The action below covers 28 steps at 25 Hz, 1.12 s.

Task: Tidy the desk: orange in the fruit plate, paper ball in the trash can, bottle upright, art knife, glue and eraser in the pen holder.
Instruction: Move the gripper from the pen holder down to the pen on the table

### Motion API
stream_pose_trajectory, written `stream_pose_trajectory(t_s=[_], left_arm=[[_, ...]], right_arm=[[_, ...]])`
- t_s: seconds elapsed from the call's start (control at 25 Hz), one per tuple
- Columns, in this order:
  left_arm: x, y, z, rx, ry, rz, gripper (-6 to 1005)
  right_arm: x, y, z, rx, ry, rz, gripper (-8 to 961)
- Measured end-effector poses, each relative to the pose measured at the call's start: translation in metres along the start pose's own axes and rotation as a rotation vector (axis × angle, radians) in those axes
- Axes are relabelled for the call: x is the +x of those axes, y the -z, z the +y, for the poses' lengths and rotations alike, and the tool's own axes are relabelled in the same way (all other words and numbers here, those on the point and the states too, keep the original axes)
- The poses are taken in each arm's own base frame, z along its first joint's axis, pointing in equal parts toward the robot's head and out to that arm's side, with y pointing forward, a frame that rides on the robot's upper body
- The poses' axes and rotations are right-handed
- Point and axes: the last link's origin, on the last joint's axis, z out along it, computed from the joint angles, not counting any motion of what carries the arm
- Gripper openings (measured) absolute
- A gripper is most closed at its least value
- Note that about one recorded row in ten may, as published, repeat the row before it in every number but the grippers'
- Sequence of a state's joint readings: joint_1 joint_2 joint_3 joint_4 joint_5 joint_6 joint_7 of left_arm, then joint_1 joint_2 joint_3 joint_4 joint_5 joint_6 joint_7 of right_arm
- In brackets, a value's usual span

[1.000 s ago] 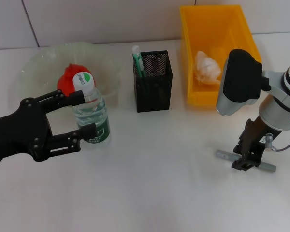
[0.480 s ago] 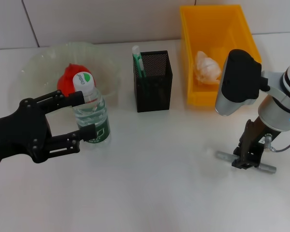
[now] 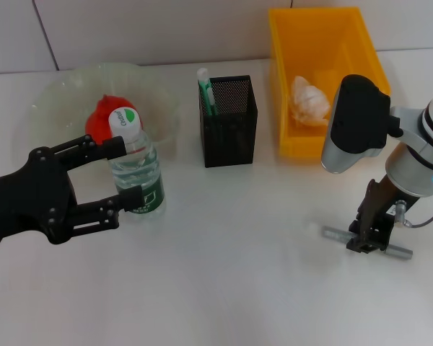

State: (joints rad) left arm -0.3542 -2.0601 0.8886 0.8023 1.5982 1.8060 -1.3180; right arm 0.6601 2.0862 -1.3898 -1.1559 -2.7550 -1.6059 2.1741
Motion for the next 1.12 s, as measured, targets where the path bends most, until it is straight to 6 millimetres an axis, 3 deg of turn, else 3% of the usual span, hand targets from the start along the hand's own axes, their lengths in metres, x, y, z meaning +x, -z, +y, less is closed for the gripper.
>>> stream_pose_trajectory(t_s=[0.2,0.44,1.12], left_arm=[[0.0001,0.0,-0.0001,0.0,-0.002,0.0,806],[0.0001,0.0001,-0.0001,0.0,-0.004,0.0,806],[-0.0009,0.0003,0.0004,0.0,0.0,0.001,806]], right_arm=[[-0.0005,0.0,-0.0008,0.006,-0.006,-0.003,260],[-0.0014,0.0013,-0.0021,0.011,-0.006,-0.003,139],[-0.0019,-0.0027,-0.0024,-0.002,-0.013,0.007,91]])
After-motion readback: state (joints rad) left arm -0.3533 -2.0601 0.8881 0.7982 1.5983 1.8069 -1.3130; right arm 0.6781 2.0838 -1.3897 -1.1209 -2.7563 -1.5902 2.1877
